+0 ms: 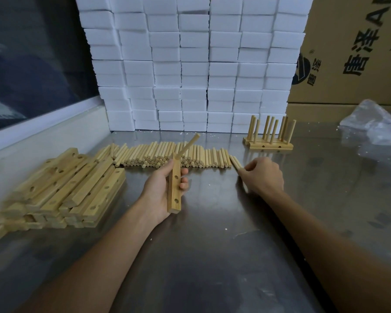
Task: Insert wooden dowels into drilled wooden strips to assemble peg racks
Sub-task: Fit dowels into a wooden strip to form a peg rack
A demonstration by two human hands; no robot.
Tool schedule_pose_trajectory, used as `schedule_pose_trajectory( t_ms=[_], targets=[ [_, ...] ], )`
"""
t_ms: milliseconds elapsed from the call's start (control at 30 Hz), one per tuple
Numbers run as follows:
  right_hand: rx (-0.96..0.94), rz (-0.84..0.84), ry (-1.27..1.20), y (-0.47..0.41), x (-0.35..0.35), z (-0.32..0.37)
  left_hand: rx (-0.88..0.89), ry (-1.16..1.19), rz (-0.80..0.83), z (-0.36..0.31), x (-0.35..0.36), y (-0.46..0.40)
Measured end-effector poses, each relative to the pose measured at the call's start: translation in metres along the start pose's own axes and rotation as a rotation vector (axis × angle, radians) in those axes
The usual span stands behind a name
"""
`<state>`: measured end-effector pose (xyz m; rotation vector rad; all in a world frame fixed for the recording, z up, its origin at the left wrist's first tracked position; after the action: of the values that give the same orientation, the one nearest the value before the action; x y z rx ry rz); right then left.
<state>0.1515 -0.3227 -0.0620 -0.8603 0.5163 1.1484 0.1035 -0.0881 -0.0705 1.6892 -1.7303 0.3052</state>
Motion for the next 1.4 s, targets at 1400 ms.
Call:
schedule_pose_trajectory(
  t_ms=[1400],
  targets=[
    [-0.424, 0.036, -0.263, 0.004, -0.053, 0.076, -0.004, 0.027, -0.013, -0.001, -0.003, 0.000]
  ],
)
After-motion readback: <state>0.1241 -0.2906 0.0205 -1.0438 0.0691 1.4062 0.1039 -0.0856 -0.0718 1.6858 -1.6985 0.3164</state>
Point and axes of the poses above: each hand's wrist, its own y-axis away from the middle knuckle, its own x-axis out of the palm, z = x × y, the point moved 5 cm from there along -y, towards the middle knuckle, and after that the axes turned 9 degrees about -x, right-handed, at the moved point
